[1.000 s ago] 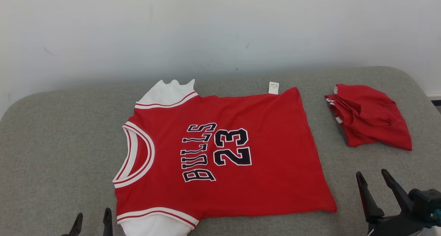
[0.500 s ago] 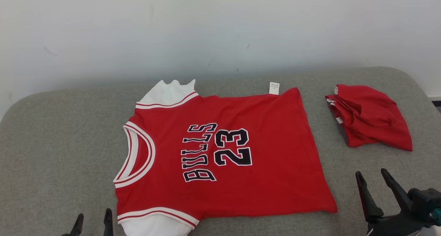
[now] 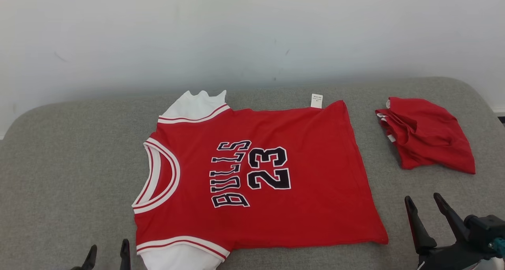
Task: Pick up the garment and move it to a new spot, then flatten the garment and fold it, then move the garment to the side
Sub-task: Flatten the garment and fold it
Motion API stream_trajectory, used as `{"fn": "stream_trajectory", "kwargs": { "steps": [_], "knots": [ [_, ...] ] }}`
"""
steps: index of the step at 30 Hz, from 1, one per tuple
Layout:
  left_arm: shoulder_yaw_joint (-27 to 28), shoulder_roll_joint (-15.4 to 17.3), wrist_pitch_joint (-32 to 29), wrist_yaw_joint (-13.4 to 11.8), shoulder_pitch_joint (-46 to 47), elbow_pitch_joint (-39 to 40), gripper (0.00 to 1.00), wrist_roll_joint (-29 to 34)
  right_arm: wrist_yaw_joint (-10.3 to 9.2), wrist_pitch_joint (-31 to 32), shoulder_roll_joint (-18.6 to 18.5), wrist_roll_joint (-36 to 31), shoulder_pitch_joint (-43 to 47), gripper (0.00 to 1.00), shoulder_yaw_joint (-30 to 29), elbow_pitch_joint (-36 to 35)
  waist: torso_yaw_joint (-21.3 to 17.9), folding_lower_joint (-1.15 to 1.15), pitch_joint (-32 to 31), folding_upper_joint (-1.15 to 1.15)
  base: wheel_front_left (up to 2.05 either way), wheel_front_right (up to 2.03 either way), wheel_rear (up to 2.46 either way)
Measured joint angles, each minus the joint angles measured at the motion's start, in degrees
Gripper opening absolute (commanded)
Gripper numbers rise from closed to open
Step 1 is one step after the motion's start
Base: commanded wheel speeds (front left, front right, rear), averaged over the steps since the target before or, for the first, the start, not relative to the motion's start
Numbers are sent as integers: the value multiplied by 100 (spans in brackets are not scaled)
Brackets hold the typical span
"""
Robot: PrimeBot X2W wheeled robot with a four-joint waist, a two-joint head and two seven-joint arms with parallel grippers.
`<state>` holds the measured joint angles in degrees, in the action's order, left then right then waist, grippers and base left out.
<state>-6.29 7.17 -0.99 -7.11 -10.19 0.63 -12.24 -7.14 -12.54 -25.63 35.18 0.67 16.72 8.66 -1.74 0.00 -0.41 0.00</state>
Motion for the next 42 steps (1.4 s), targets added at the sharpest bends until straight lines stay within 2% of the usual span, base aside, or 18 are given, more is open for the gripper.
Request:
{"fn": "stream_trajectory", "kwargs": {
  "steps": [5,19,29,42],
  "knots": [
    [-70,0,-130,15,-2,-25,100,-9,1,54,13,0,-13,100,55,10,16,0,-7,0,0,0,0],
    [-526,-13,-864,467,-74,-472,100,-297,59,684,81,58,-55,100,371,376,86,0,-10,0,0,0,0],
    [-610,-20,-1192,522,-82,-1169,100,-309,159,1074,199,59,-366,100,597,811,87,0,52,0,0,0,0],
    [-838,-24,-1261,617,306,-1636,100,-185,166,1332,448,52,-721,100,838,1451,79,0,191,0,0,0,0]
  ]
}}
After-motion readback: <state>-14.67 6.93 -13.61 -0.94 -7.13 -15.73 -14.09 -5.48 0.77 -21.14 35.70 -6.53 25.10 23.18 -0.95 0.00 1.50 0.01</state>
